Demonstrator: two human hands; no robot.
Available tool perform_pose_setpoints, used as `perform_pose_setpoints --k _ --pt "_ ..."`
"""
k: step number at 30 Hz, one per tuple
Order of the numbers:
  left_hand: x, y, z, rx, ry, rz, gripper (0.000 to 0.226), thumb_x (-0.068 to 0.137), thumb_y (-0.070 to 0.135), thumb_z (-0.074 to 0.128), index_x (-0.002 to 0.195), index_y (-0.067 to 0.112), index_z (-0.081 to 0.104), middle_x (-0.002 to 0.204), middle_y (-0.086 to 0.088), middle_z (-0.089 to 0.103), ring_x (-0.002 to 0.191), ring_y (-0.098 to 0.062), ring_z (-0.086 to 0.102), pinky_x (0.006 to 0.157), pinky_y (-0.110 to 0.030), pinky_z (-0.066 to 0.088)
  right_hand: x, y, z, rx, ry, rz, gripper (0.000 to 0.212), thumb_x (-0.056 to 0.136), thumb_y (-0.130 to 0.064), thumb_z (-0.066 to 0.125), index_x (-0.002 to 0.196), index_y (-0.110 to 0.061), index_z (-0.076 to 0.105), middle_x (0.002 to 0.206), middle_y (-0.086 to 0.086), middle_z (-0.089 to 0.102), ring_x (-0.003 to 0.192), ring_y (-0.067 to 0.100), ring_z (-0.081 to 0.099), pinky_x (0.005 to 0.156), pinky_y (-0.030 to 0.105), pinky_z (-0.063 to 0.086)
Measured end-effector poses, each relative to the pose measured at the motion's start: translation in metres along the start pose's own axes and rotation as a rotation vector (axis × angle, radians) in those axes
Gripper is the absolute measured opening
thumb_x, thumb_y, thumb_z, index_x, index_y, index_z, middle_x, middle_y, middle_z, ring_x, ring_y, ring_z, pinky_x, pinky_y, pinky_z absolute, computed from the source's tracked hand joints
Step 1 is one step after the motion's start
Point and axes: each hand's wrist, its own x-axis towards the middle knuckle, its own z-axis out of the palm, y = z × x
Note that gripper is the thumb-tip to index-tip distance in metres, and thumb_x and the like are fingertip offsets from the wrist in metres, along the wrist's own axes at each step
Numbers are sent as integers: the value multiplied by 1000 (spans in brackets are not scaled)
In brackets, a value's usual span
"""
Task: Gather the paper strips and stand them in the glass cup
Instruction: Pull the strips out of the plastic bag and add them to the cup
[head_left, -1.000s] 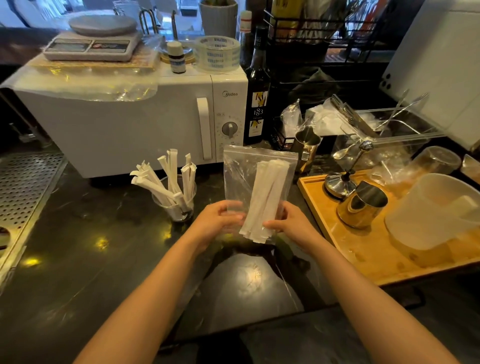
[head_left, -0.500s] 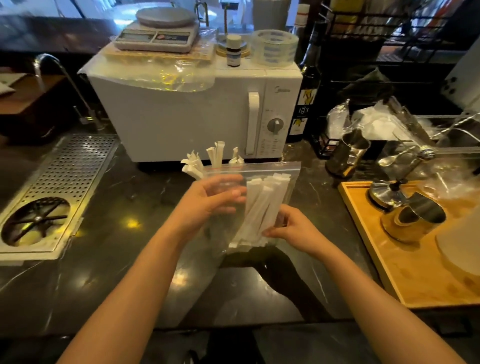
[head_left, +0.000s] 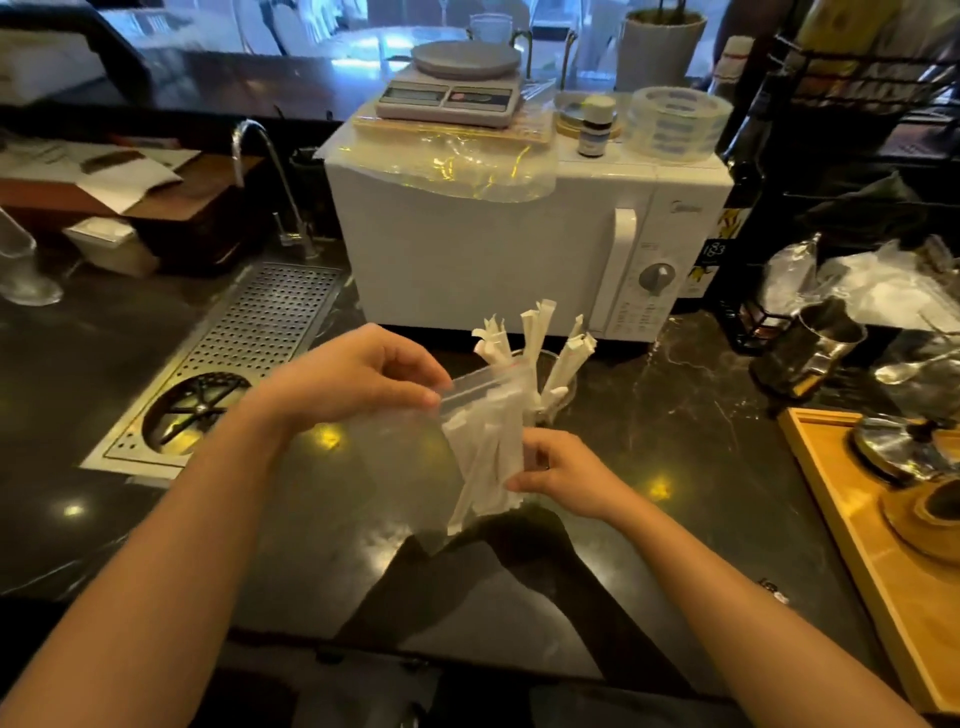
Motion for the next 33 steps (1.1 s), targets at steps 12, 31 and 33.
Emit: perform_pose_setpoints --k 12,31,33 --pt "8 -7 -11 12 -97 -120 18 89 20 49 75 9 52 62 -1 57 46 -6 61 51 -19 48 27 -33 14 -6 -9 -24 17 83 -17 63 97 -12 57 97 9 62 94 24 60 85 38 50" --pt "11 -36 24 -578 53 -46 22 92 19 45 72 14 54 64 -3 60 56 -13 60 51 -21 53 28 -98 -2 489 -25 -39 12 84 -17 61 74 -14 54 68 1 60 59 6 61 59 15 53" --pt "10 -38 26 -589 43 -45 23 92 22 45 73 14 55 67 -5 60 60 -15 60 54 -21 54 28 -97 -1 475 -37 -37 12 82 -18 63 74 -13 56 67 1 61 58 5 62 59 15 53"
